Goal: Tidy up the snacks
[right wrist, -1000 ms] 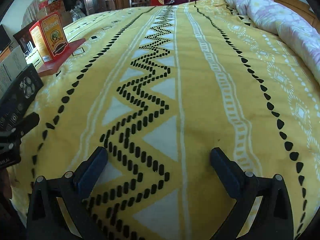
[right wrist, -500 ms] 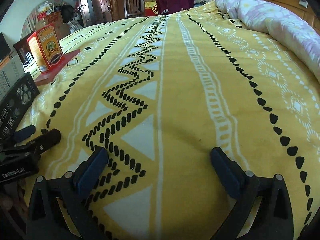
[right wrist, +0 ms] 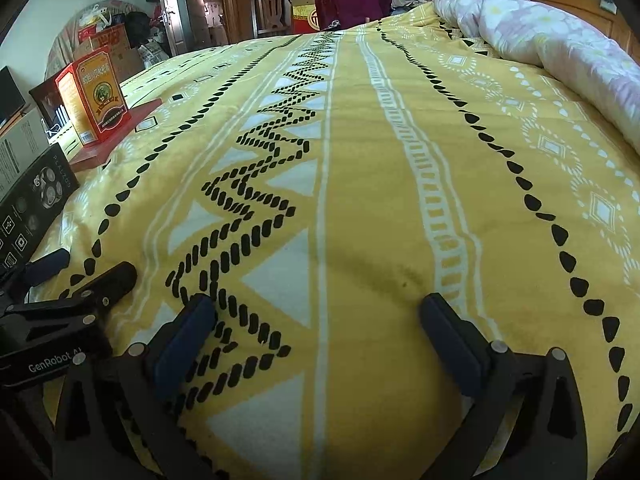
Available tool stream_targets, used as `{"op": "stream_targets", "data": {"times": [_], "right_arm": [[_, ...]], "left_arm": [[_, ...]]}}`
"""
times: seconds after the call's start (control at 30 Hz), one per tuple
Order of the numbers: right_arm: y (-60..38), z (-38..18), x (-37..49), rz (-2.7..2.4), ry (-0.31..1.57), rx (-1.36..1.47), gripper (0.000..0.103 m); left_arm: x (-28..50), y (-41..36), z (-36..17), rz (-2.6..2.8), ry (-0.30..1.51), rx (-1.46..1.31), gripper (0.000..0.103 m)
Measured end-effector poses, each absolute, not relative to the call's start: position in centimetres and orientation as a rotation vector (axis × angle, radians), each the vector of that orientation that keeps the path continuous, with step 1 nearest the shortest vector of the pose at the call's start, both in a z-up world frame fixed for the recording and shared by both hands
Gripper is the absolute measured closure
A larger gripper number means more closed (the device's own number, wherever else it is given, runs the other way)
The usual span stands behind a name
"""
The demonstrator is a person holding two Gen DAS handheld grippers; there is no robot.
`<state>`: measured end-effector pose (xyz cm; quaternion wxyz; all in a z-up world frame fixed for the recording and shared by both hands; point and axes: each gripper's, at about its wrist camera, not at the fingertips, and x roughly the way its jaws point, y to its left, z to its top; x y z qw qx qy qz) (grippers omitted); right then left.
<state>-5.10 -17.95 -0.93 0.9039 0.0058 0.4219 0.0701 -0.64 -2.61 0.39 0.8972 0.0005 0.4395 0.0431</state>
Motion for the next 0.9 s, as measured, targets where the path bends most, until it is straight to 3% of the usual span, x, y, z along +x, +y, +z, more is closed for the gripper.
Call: {"op": "stream_targets", "data": {"times": [0.9], "right_arm": [[-18.23,-0.93,-5.22,0.156,0.866,0.029,0.0]], "left_arm": [[-0.61,-2.41,0.41,0.083,0.91,-0.008,0.0]]}}
